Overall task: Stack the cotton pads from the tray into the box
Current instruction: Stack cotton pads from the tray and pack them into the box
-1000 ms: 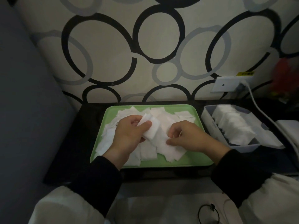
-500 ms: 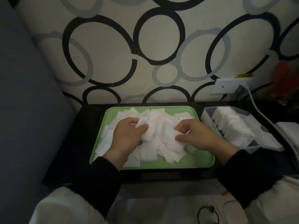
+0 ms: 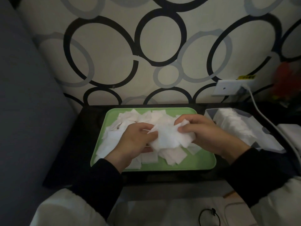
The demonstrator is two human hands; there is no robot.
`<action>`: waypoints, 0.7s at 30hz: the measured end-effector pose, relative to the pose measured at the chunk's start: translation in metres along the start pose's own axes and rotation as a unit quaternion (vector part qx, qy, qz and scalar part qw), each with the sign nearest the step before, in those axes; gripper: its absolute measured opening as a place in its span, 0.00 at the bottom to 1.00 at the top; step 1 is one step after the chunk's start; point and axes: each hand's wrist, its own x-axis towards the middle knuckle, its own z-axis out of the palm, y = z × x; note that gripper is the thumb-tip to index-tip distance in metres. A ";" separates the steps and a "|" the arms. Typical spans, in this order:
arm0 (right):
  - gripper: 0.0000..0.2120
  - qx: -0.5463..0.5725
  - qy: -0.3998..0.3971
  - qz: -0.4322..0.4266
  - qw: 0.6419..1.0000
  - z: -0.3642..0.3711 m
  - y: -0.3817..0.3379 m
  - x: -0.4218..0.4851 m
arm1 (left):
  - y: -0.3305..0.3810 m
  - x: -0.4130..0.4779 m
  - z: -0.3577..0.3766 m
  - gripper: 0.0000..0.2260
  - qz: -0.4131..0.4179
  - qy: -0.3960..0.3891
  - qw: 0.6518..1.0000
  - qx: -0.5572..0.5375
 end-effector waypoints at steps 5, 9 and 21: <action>0.08 -0.066 -0.055 0.006 0.996 -0.004 0.000 -0.002 | 0.003 -0.006 0.005 0.08 0.005 -0.067 0.997 0.024; 0.10 -0.142 -0.028 -0.009 0.989 0.000 -0.001 -0.002 | 0.005 -0.008 0.006 0.08 0.005 -0.090 0.995 0.033; 0.10 -0.221 0.068 -0.016 0.973 0.004 -0.001 0.001 | 0.009 -0.008 0.007 0.12 -0.047 -0.089 0.995 -0.029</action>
